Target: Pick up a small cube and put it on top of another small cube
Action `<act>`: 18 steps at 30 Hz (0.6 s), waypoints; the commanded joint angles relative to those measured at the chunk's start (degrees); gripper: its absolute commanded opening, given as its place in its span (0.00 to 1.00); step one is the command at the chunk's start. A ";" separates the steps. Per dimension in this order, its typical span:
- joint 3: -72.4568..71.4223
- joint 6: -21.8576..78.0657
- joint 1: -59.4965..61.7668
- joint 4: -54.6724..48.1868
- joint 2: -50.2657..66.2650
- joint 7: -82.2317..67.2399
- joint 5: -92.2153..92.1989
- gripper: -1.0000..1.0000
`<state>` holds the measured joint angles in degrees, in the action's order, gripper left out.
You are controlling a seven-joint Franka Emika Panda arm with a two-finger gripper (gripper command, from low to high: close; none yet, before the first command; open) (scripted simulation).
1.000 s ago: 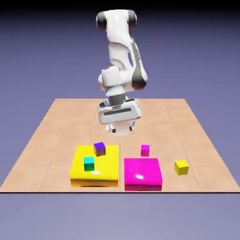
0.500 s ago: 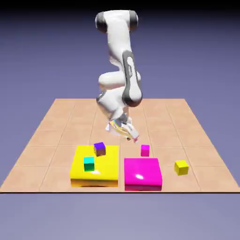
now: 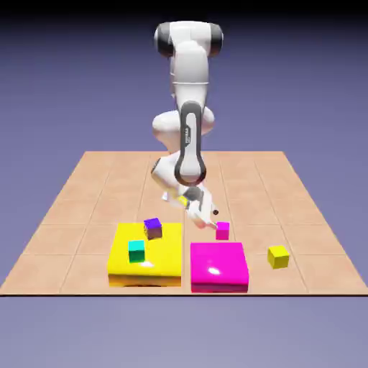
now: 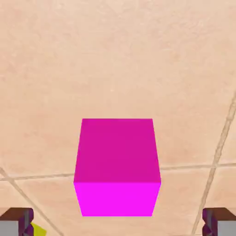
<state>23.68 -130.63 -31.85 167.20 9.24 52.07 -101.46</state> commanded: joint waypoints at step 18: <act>2.52 -1.88 2.56 1.90 -7.86 4.40 10.83 0.00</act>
<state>26.20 -132.53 -29.79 169.10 1.39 56.34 -90.82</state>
